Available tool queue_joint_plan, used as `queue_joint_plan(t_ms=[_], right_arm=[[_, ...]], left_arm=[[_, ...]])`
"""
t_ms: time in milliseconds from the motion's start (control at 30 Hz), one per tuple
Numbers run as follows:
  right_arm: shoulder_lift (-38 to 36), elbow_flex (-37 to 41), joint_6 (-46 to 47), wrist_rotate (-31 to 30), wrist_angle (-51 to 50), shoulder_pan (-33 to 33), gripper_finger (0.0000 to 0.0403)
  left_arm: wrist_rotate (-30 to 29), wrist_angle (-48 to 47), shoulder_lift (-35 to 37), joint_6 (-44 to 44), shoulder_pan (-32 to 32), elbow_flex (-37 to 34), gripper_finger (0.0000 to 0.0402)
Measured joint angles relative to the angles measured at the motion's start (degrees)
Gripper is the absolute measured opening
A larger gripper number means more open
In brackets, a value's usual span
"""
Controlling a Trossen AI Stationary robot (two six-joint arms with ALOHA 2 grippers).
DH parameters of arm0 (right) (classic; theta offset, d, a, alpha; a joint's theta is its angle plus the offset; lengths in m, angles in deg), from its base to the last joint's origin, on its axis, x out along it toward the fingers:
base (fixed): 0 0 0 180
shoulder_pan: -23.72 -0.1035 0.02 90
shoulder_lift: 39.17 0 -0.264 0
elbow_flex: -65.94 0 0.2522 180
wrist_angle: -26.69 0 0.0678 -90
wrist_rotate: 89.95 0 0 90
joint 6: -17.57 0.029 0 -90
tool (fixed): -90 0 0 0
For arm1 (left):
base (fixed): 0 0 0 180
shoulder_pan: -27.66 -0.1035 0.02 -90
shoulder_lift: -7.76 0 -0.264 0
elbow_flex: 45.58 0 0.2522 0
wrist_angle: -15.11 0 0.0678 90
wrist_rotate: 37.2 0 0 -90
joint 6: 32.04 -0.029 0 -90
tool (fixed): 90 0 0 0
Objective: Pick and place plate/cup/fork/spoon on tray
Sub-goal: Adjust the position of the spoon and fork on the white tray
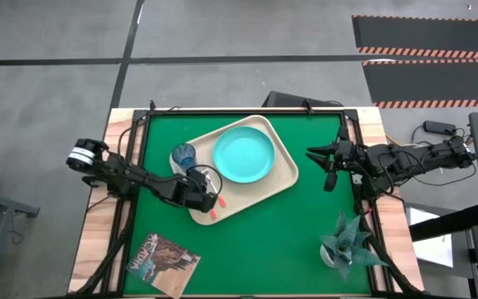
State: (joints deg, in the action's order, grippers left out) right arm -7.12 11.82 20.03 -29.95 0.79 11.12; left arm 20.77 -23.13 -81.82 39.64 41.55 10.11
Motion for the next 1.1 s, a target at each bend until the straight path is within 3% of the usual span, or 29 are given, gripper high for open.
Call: queue_joint_plan(t_ms=[267, 1100], right_arm=[[0.0, 0.0, -0.2, 0.0, -0.02, 0.02, 0.0059], [0.01, 0.0, -0.16, 0.0, -0.05, 0.0, 0.0059]], left_arm=[[-2.58, -0.53, -0.54, -0.01, -0.88, -0.13, 0.0], [-1.01, -3.81, -0.93, 4.4, -1.09, -0.98, 0.0]])
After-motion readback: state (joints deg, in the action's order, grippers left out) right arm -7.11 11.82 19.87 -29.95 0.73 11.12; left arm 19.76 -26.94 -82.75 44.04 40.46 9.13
